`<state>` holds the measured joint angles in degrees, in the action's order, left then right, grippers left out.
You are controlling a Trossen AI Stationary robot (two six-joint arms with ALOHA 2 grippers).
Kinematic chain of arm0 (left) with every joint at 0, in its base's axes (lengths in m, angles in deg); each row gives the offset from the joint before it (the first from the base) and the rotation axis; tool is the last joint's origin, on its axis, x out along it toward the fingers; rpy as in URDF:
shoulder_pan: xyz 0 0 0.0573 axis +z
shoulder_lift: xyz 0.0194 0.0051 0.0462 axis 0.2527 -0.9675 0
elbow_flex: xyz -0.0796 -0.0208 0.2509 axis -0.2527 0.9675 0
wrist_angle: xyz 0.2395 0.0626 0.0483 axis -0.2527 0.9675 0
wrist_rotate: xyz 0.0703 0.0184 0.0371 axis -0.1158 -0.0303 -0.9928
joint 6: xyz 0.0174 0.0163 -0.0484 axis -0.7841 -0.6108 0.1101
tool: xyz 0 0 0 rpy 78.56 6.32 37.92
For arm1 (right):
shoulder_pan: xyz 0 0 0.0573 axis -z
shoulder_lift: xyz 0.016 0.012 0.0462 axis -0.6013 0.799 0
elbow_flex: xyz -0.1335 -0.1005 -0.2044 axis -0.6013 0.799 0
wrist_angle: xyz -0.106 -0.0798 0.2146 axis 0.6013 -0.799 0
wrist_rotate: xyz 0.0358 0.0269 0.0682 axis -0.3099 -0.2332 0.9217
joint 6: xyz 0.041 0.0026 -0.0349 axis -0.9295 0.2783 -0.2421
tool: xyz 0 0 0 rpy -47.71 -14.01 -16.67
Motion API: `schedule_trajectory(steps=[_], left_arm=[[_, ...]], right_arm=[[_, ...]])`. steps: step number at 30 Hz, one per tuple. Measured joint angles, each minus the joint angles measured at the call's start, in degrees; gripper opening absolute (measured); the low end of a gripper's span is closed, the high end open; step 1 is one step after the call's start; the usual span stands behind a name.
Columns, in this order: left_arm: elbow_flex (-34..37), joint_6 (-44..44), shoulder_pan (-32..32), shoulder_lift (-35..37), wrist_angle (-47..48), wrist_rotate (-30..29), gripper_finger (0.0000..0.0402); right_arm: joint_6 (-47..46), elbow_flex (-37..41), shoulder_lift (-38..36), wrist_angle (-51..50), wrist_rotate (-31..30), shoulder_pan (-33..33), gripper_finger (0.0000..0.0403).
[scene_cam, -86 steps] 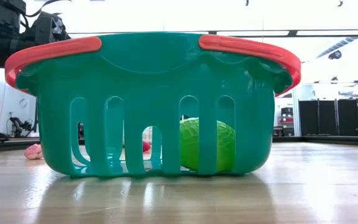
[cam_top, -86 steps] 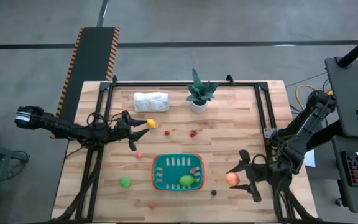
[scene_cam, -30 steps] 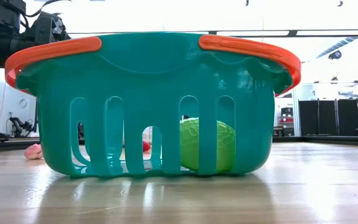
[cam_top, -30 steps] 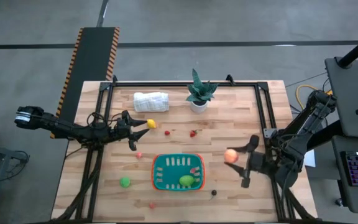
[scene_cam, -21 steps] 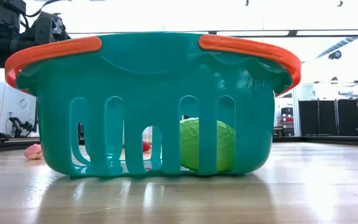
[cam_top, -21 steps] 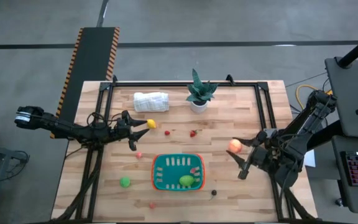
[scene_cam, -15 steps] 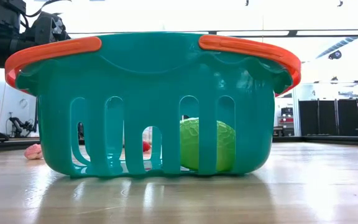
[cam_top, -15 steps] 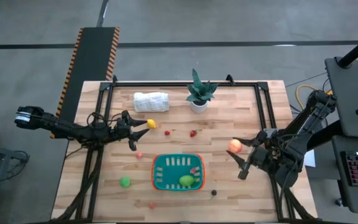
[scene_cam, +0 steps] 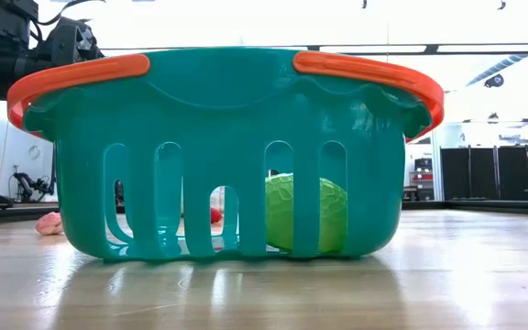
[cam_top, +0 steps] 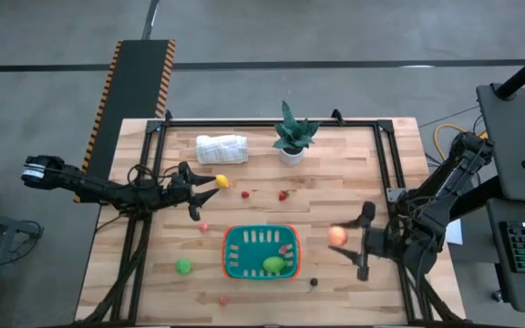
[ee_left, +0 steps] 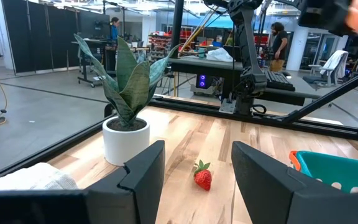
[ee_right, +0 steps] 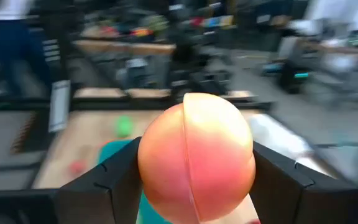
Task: Pick and placing Produce into tupperware
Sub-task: Put the large pink peach into the blue bin
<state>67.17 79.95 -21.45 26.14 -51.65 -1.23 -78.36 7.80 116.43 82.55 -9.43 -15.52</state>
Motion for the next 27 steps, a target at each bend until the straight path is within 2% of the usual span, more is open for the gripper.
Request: schedule_trajectory(steps=[7,9,18,23,27], left_arm=[[0.00,0.02,-0.02,0.00,0.00,0.00,0.0173],[0.00,0.02,-0.02,0.00,0.00,0.00,0.0173],[0.00,0.04,0.00,0.00,0.00,0.00,0.0173],[0.00,0.04,-0.01,0.00,0.00,0.00,0.0173],[0.00,0.06,-0.01,-0.02,0.00,0.00,0.0173]], right_arm=[[0.50,0.00,0.00,0.80,17.53,0.02,0.0227],[0.50,0.00,0.02,1.34,20.51,0.00,0.0227],[0.57,-0.02,0.27,1.96,20.25,1.26,0.0227],[4.60,-0.02,2.54,5.69,20.33,4.11,0.0227],[6.92,-0.02,4.27,7.67,23.88,6.93,0.0227]])
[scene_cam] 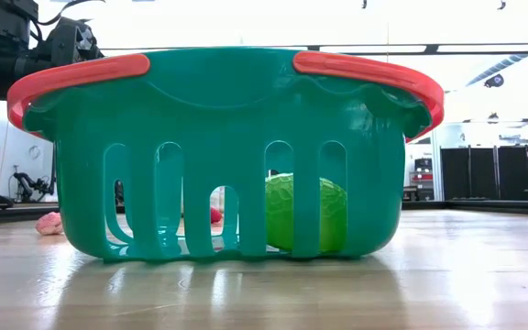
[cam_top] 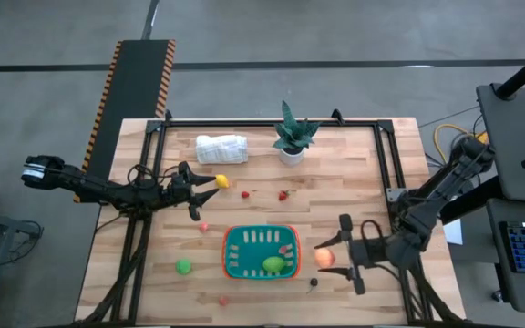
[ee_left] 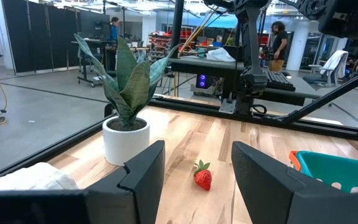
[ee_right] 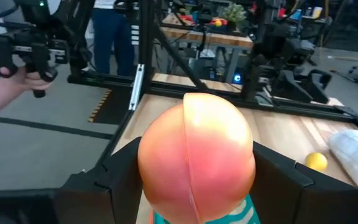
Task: Pick and placing Produce into tupperware
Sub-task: Put the large pink peach into the blue bin
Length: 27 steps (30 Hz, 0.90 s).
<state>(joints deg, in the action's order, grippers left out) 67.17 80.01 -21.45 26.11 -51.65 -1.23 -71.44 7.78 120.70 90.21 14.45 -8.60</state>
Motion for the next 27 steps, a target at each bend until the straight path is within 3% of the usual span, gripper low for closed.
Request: schedule_trajectory(steps=[15,20,27], left_arm=[[0.00,-0.02,-0.01,0.00,0.02,0.02,0.0173],[0.00,-0.02,0.01,0.02,0.02,0.01,0.0173],[0.00,-0.02,0.01,0.02,0.02,0.02,0.0173]], right_arm=[[0.76,0.00,1.10,0.94,8.40,9.68,0.0227],[4.05,0.00,1.43,6.62,14.79,13.15,0.0227],[7.42,-1.86,2.94,7.59,16.41,18.56,0.0227]])
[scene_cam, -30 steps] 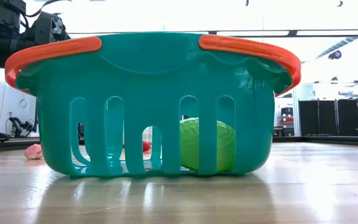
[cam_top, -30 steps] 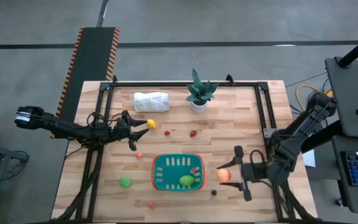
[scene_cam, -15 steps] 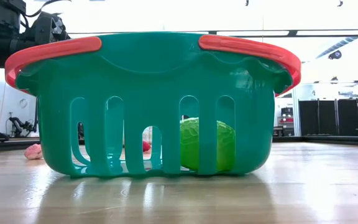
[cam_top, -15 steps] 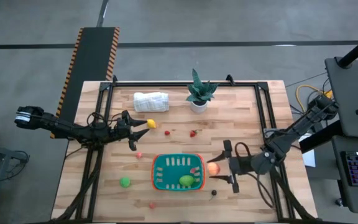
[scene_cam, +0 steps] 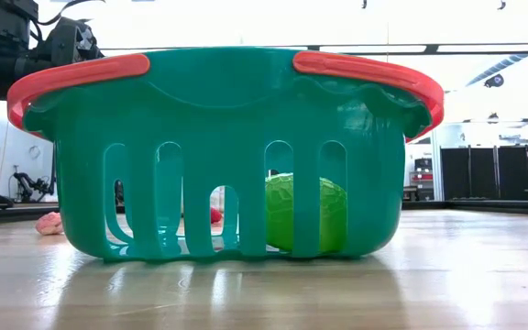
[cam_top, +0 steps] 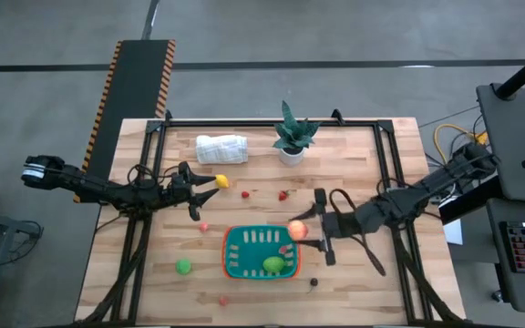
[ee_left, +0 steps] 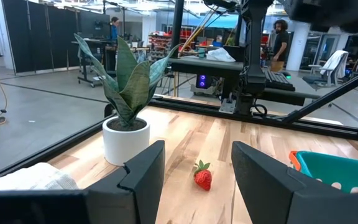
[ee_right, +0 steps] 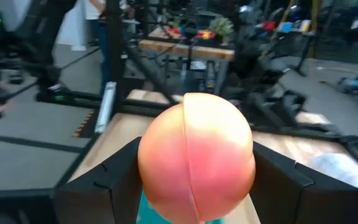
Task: Pick and placing Produce into tupperware
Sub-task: Put the large pink peach into the blue bin
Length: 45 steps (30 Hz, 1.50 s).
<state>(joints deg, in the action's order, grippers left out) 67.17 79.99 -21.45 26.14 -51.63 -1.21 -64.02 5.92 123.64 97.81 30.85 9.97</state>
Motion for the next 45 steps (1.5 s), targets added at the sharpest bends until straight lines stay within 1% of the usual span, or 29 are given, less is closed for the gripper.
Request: schedule_trajectory(steps=[2,6,8,13,15,18,21,25,31,36,41,45], left_arm=[[0.00,0.17,-0.02,-0.02,-0.02,0.00,0.0173],[0.00,1.57,-0.01,-0.01,-0.01,0.00,0.0173],[0.00,1.57,-0.02,-0.02,0.00,0.01,0.0173],[0.00,1.60,0.00,-0.02,-0.02,0.00,0.0173],[0.00,1.61,-0.01,-0.01,-0.02,0.00,0.0173],[0.00,2.13,-0.01,-0.01,-0.01,0.02,0.0173],[0.00,6.73,0.00,-0.31,0.38,0.35,0.0173],[0.00,7.34,0.00,-0.81,0.48,0.44,0.0173],[0.00,7.30,-0.02,-0.99,0.47,0.46,0.0173],[0.00,7.43,-0.02,-2.00,0.52,0.48,0.0173],[0.00,7.51,0.00,-4.05,0.41,0.52,0.0173],[0.00,7.56,0.00,-5.56,0.35,0.66,0.0173]], right_arm=[[1.17,-1.43,0.72,0.13,0.72,1.64,0.0227],[1.83,-5.04,1.98,-0.74,6.79,4.70,0.0227],[2.78,-7.08,2.44,-2.00,8.42,5.56,0.0227],[7.33,-13.41,5.68,-7.71,9.01,7.57,0.0227],[8.41,-16.69,7.36,-9.67,10.63,8.52,0.0227],[8.58,-21.21,9.83,-14.79,13.12,9.51,0.0227],[8.39,-24.63,12.43,-19.23,13.30,9.70,0.0227],[7.83,-28.22,14.98,-22.19,13.29,9.68,0.0227],[6.36,-32.16,18.27,-28.22,13.29,9.79,0.0227],[3.53,-34.49,20.04,-35.19,13.44,10.32,0.0227],[0.47,-34.84,21.02,-41.26,13.91,11.09,0.0227],[-1.67,-34.40,21.02,-43.02,15.42,11.32,0.0227]])
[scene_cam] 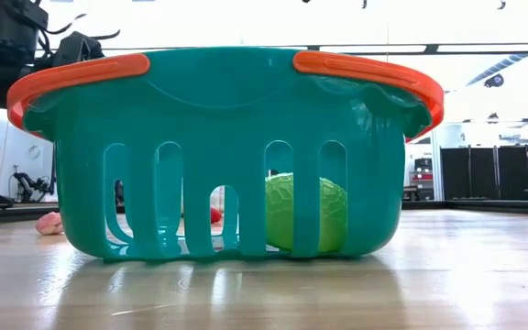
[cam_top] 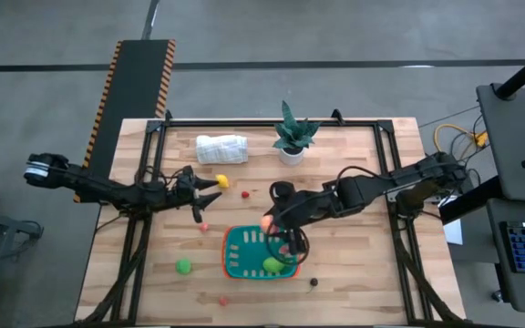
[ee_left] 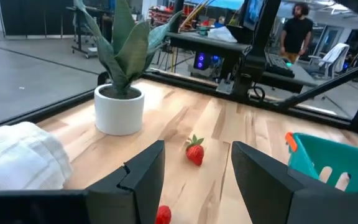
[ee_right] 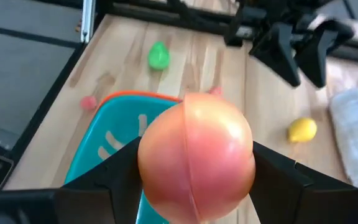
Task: Pick and placing Produce into tupperware
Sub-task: Put the large pink peach into the blue bin
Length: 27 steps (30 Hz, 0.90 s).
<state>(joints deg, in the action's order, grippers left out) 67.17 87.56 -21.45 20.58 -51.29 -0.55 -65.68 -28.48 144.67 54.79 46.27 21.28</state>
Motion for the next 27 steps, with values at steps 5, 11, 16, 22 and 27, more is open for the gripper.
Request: schedule_trajectory(steps=[5,11,16,22,27], left_arm=[[0.00,0.01,0.00,-1.79,0.08,-0.02,0.0173],[0.00,0.00,-0.02,-3.02,0.07,-0.04,0.0173],[0.00,0.00,0.00,-3.07,0.07,-0.24,0.0173],[0.00,-0.02,0.00,-2.97,0.12,-0.22,0.0173],[0.00,-0.02,0.00,-2.97,0.09,-0.22,0.0173]], right_arm=[[-0.77,0.62,-0.02,-0.87,0.15,0.10,0.0227],[-1.93,3.57,-0.02,-0.74,0.17,0.54,0.0227],[-3.95,6.67,-0.02,-0.10,0.16,0.72,0.0228],[-6.61,11.91,-0.02,4.91,0.62,0.72,0.0229],[-9.80,16.20,-0.02,10.47,1.06,0.72,0.0230]])
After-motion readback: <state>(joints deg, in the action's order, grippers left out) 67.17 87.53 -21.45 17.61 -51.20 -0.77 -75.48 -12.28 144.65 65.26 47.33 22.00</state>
